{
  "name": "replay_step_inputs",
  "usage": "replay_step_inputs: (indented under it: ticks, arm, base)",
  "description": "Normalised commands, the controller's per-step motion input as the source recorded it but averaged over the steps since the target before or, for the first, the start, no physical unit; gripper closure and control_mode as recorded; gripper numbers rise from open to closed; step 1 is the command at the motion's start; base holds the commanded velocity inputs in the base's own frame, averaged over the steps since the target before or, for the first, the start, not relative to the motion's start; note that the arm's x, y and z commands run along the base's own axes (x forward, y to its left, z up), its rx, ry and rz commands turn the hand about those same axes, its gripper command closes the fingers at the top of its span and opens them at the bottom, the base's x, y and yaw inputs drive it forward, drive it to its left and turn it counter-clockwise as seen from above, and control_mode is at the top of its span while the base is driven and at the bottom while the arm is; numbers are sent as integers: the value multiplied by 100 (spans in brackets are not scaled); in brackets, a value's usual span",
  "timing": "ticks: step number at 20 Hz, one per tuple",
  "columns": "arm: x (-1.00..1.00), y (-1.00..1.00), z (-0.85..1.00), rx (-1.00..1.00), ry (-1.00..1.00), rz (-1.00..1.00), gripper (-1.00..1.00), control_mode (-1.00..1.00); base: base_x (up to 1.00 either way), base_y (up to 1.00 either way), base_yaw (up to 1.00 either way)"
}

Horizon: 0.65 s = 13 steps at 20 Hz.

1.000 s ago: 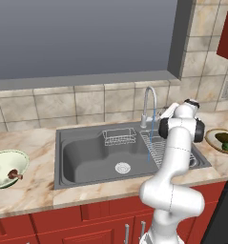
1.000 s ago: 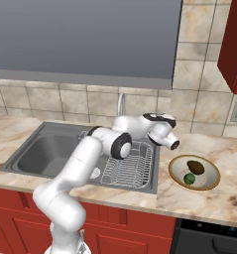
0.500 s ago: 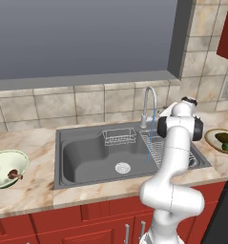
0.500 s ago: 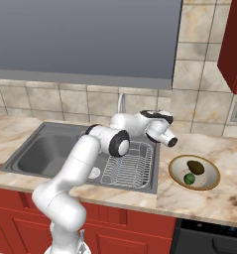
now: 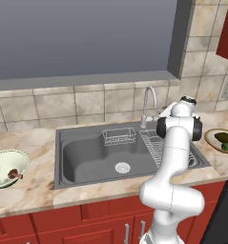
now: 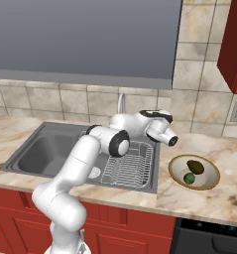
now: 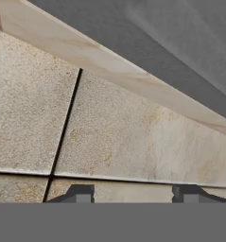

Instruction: Pick the avocados from the sink and place them in one bowl. Place the mushroom in the other bowl. Then turn off the sink faucet.

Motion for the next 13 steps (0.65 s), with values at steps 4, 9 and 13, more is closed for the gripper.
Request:
replay_step_inputs:
  ticks: [4, 9, 13]
  arm:
    - [74, 0, 0, 12, 0, 45, -100, -100]
    - [97, 12, 0, 14, 0, 51, -100, -100]
    - [100, 67, 0, 12, 0, 49, -100, -100]
  base:
    - [0, 0, 0]
    - [0, 0, 0]
    - [0, 0, 0]
